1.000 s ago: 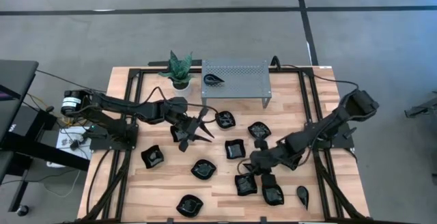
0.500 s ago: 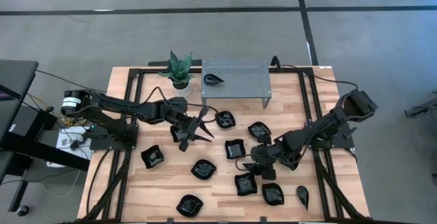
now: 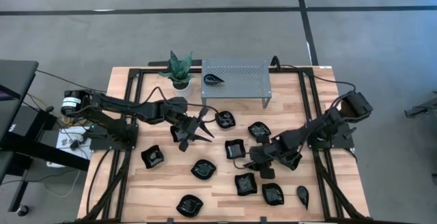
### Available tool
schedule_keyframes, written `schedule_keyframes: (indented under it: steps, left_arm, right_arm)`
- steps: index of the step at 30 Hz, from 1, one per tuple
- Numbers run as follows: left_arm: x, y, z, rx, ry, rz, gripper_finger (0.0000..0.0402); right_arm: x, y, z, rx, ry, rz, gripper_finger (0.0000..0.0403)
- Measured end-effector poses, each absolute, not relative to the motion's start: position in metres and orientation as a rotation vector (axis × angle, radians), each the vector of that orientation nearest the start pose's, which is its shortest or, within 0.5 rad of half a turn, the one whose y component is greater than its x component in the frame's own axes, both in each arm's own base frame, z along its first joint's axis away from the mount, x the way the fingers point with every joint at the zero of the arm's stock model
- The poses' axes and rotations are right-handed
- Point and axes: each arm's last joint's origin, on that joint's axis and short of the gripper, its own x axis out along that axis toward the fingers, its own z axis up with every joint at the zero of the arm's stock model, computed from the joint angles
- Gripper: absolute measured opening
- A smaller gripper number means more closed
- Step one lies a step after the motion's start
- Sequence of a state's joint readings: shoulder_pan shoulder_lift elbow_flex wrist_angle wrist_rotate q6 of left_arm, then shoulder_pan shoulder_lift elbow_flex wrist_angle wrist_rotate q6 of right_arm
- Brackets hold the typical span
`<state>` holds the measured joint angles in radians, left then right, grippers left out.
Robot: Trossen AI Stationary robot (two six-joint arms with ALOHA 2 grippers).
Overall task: Pick & Place Mini shaped plates
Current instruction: Stack the top drop-shaped plate on top of the drop-shaped plate on the shelf
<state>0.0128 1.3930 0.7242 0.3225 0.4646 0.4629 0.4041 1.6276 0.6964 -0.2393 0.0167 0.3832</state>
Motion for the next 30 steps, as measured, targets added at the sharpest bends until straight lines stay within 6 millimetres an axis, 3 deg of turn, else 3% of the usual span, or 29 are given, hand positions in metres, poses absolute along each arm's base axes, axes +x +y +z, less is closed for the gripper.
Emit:
schedule_keyframes:
  steps: [2,9,13,19,25,30]
  left_arm:
    - [0.291,-0.009,0.227,0.368,0.229,-0.516,0.0081]
    - [0.291,-0.009,0.227,0.368,0.228,-0.516,0.0081]
    - [0.291,-0.009,0.227,0.368,0.229,-0.516,0.0081]
    - [0.291,-0.009,0.227,0.372,0.221,-0.515,0.0081]
    - [0.292,-0.009,0.228,0.370,0.218,-0.504,0.0081]
    - [0.294,-0.004,0.229,0.410,0.249,-0.304,0.0081]
  right_arm:
    - [0.247,0.102,0.117,0.103,1.193,0.133,0.0013]
    - [0.245,0.086,0.135,0.148,1.162,0.153,0.0005]
    - [0.245,0.072,0.163,0.168,1.034,0.101,0.0006]
    - [0.250,0.053,0.195,0.048,0.794,0.086,0.0003]
    - [0.267,0.029,0.213,-0.029,0.526,-0.254,0.0004]
    - [0.274,0.012,0.219,-0.078,0.372,-0.657,0.0001]
